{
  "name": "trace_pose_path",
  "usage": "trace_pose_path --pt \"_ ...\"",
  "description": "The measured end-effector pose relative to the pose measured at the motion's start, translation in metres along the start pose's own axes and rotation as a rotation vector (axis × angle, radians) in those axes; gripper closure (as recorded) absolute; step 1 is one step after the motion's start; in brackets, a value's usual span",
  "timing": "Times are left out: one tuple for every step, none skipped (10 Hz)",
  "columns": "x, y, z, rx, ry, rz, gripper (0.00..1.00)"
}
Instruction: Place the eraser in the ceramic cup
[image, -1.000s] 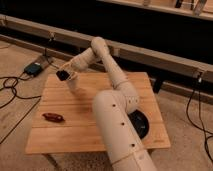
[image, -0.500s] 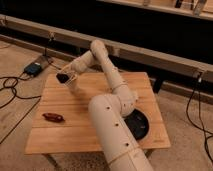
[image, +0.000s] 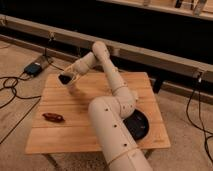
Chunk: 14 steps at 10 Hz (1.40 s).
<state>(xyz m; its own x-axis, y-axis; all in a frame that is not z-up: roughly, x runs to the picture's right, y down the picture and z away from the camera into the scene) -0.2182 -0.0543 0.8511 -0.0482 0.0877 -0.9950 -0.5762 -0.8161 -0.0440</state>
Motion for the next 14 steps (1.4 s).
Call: trace_pose_path --pt "-0.001 0.000 -0.002 -0.002 -0.005 0.005 0.61" --pt "-0.002 0.000 -0.003 -0.004 -0.010 0.008 0.53" --pt "-0.003 0.002 -0.004 -0.008 -0.017 0.010 0.43" --pt "-0.004 0.004 -0.005 -0.013 -0.025 0.010 0.30" --pt "-0.004 0.005 -0.006 -0.017 -0.030 0.008 0.25" --pt "-0.005 0.007 -0.006 -0.022 -0.036 0.006 0.22" --pt "-0.005 0.009 -0.006 -0.027 -0.040 0.004 0.22" --pt "-0.006 0.011 -0.007 -0.032 -0.044 0.003 0.22" --pt "-0.006 0.013 -0.007 -0.038 -0.046 -0.001 0.22" --pt "-0.006 0.017 -0.007 -0.048 -0.049 -0.007 0.22" --pt "-0.005 0.020 -0.008 -0.058 -0.052 -0.013 0.22" --pt "-0.005 0.022 -0.009 -0.065 -0.054 -0.019 0.22" --pt "-0.005 0.026 -0.011 -0.076 -0.058 -0.029 0.22" --pt "-0.004 0.027 -0.012 -0.079 -0.059 -0.032 0.22"
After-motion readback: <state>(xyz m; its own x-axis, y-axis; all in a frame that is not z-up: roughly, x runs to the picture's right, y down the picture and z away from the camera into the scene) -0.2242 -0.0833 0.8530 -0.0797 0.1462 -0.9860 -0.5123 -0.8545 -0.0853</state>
